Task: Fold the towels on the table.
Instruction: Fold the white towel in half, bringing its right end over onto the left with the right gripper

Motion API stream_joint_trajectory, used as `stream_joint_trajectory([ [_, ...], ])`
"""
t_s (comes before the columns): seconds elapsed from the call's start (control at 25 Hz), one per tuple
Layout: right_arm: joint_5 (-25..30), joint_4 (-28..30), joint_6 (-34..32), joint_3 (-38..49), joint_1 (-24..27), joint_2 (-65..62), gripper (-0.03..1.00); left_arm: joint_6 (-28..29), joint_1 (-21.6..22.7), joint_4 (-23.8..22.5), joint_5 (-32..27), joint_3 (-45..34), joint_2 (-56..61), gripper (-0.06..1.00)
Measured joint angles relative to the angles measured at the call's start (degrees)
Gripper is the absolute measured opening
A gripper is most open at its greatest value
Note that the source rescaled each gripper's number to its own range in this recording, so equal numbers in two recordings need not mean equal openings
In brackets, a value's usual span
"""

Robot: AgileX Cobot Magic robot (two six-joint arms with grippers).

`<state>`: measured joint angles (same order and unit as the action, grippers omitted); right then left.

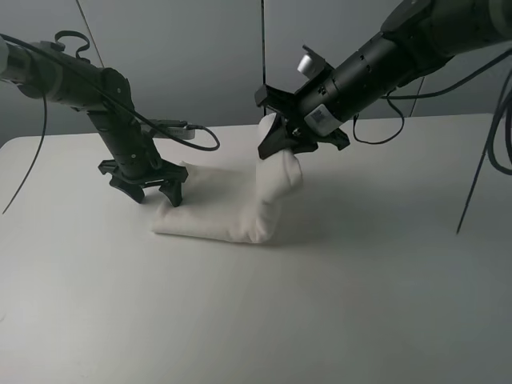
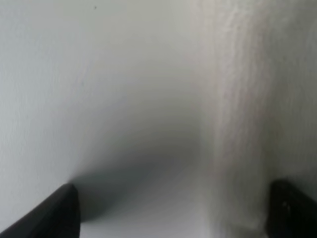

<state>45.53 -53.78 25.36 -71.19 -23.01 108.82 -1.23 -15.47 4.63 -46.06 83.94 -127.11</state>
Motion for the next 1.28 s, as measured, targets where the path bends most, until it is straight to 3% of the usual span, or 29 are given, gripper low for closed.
stream_joint_trajectory([
  [0.28, -6.4, -6.8, 3.5, 0.0, -5.7, 2.6, 0.02, 0.0, 0.0, 0.0, 0.0, 0.0, 0.0, 0.96],
  [0.6, -5.0, -29.6, 19.5, 0.0, -5.8, 9.6, 0.02, -0.3, 0.0, 0.0, 0.0, 0.0, 0.0, 0.96],
  [0.72, -3.7, -35.5, 23.7, 0.0, -5.8, 11.7, 0.02, -0.5, 0.0, 0.1, 0.0, 0.0, 0.0, 0.96],
  [0.84, -3.4, -37.7, 25.4, 0.0, -5.8, 12.4, 0.02, -1.9, 0.0, 0.6, -1.1, 0.7, -0.1, 0.96],
  [1.28, -4.8, -38.7, 27.3, 0.0, -6.0, 12.6, 0.02, -4.5, 0.0, 1.5, -14.6, 11.8, 1.0, 0.96],
])
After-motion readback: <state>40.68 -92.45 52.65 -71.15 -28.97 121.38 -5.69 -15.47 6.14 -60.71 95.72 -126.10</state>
